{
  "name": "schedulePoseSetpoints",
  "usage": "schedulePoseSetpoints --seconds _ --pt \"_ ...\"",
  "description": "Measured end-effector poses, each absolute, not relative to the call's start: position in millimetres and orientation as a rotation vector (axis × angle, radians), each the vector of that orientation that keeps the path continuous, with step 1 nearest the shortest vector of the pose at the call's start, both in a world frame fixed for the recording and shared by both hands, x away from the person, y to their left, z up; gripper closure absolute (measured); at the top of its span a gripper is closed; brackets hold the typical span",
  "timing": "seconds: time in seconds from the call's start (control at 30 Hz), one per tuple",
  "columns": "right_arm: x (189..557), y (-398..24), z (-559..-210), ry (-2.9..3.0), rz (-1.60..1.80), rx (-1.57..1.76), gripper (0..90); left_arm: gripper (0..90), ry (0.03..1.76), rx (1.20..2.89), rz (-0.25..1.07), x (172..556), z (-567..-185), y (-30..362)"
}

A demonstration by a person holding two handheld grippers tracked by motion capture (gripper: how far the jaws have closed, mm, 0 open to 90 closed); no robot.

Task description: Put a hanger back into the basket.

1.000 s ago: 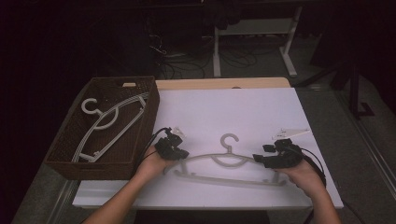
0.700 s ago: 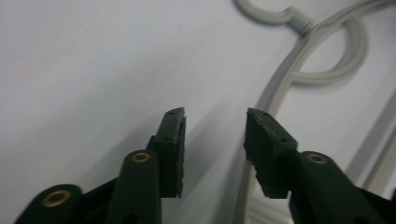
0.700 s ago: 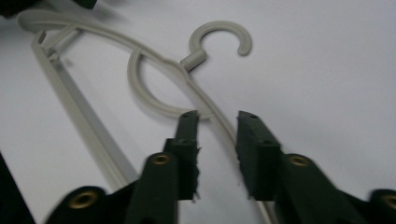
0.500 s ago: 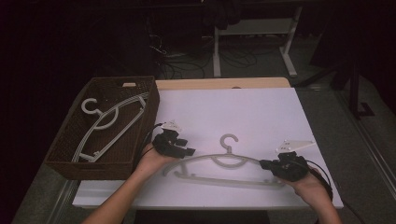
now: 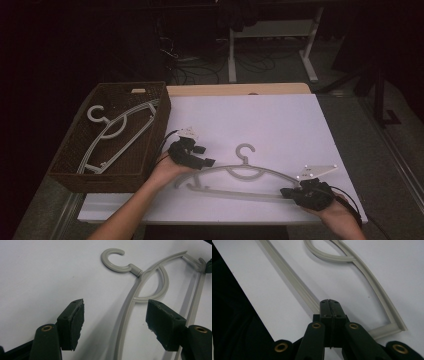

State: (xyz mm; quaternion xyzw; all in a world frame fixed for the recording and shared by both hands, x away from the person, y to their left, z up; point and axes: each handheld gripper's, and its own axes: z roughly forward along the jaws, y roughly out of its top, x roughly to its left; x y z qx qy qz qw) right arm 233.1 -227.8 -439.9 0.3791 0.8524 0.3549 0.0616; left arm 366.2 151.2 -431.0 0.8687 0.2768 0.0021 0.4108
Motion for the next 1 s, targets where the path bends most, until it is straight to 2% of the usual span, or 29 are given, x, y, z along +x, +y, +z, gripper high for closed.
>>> schedulePoseSetpoints --seconds 0.37,0.53,0.7,0.83,1.0 --pt "235 -224 -450 2.649 0.986 1.145 89.0 34.7 0.542 2.299 -0.005 366 -439 123" --pt "236 -224 -451 2.649 0.994 1.147 89.1 42.3 0.481 2.367 -0.019 365 -448 108" --pt "236 -225 -451 2.651 1.004 1.153 89.1 49.7 0.418 2.442 0.036 364 -450 99" --pt "236 -226 -452 2.650 1.013 1.157 89.1 59.2 0.393 2.478 0.083 363 -448 95" --pt "236 -226 -452 2.650 1.015 1.157 89.2 65.1 0.337 2.512 0.123 361 -447 90"
